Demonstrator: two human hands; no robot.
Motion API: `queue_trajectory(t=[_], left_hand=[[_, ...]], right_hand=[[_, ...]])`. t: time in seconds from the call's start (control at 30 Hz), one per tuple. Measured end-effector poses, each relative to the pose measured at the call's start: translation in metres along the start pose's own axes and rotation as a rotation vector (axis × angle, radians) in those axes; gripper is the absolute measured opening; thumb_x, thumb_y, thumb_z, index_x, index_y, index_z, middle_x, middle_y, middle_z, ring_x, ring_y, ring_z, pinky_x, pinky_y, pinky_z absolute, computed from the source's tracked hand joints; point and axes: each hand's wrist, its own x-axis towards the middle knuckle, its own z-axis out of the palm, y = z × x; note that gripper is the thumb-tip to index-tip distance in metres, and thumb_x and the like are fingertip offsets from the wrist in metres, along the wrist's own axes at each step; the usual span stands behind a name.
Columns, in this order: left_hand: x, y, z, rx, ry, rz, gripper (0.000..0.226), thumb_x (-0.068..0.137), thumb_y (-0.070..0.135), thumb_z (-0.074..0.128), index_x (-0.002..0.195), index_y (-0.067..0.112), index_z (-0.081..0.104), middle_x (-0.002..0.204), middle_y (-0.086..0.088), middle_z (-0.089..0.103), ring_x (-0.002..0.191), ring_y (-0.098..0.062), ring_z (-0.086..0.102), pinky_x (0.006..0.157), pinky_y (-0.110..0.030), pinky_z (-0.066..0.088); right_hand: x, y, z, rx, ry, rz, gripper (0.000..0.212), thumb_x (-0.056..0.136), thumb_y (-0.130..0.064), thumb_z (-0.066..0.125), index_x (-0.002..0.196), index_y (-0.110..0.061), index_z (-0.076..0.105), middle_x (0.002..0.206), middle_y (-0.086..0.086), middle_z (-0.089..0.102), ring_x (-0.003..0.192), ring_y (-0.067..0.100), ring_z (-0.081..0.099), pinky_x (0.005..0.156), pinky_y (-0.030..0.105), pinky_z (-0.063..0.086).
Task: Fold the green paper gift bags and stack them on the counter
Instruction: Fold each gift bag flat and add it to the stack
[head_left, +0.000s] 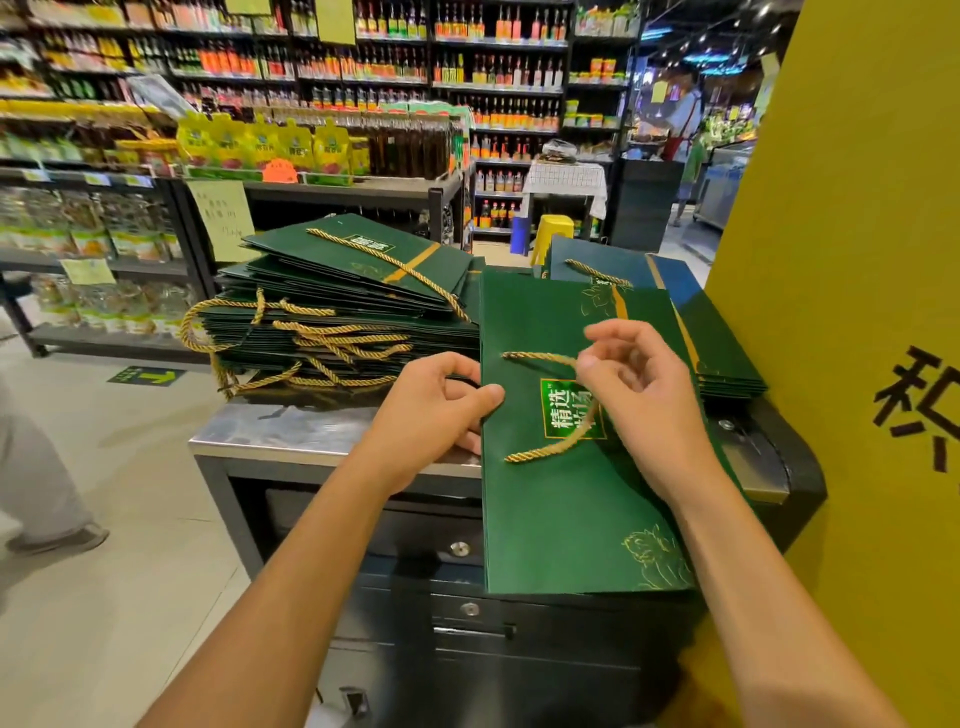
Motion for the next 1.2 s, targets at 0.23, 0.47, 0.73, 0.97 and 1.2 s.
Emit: queue_trajectory(t=[0.23, 0.47, 0.73, 0.97, 1.2], left_hand=[[0.0, 0.0, 0.001, -0.008, 0.001, 0.022, 0.002, 0.098, 0.007, 0.064, 0.099, 0.007, 0.062, 0.069, -0.007, 0.074, 0.049, -0.011, 0.066, 0.047, -0.021, 0.052], [0.001, -0.001, 0.003, -0.013, 0.014, 0.02, 0.003, 0.098, 0.007, 0.065, 0.1, 0.007, 0.063, 0.069, -0.007, 0.074, 0.05, -0.011, 0.066, 0.048, -0.023, 0.054], [0.005, -0.007, 0.0, -0.037, -0.01, 0.033, 0.003, 0.098, 0.007, 0.064, 0.099, 0.006, 0.066, 0.084, -0.015, 0.077, 0.068, -0.021, 0.072, 0.063, -0.034, 0.063], [0.002, -0.004, 0.003, -0.023, 0.012, 0.012, 0.004, 0.099, 0.006, 0.062, 0.1, 0.003, 0.065, 0.075, -0.009, 0.075, 0.055, -0.013, 0.067, 0.052, -0.026, 0.058], [0.003, -0.006, 0.003, -0.025, 0.007, 0.028, 0.003, 0.098, 0.004, 0.062, 0.098, 0.005, 0.065, 0.077, -0.01, 0.076, 0.06, -0.015, 0.069, 0.052, -0.024, 0.055]], right_hand=[[-0.009, 0.0, -0.001, -0.544, -0.49, -0.215, 0.039, 0.062, -0.065, 0.079, 0.098, -0.05, 0.077, 0.156, -0.029, 0.03, 0.15, -0.002, 0.011, 0.117, 0.033, 0.011], [-0.012, 0.006, -0.001, -0.559, -0.478, -0.26, 0.007, 0.078, -0.044, 0.081, 0.083, -0.039, 0.078, 0.148, -0.027, 0.043, 0.15, 0.0, 0.016, 0.116, 0.036, 0.012], [-0.012, 0.003, -0.003, -0.358, -0.446, -0.112, 0.01, 0.093, -0.031, 0.072, 0.083, -0.034, 0.074, 0.136, -0.028, 0.051, 0.136, 0.0, 0.041, 0.117, 0.049, 0.029], [-0.014, 0.003, -0.012, -0.119, -0.339, -0.076, 0.016, 0.097, -0.015, 0.067, 0.085, -0.022, 0.073, 0.133, -0.014, 0.06, 0.117, 0.009, 0.06, 0.102, 0.033, 0.043], [-0.014, 0.006, -0.012, 0.012, -0.176, -0.023, 0.018, 0.102, -0.015, 0.058, 0.095, -0.002, 0.068, 0.126, -0.011, 0.066, 0.105, 0.006, 0.064, 0.093, 0.024, 0.051]])
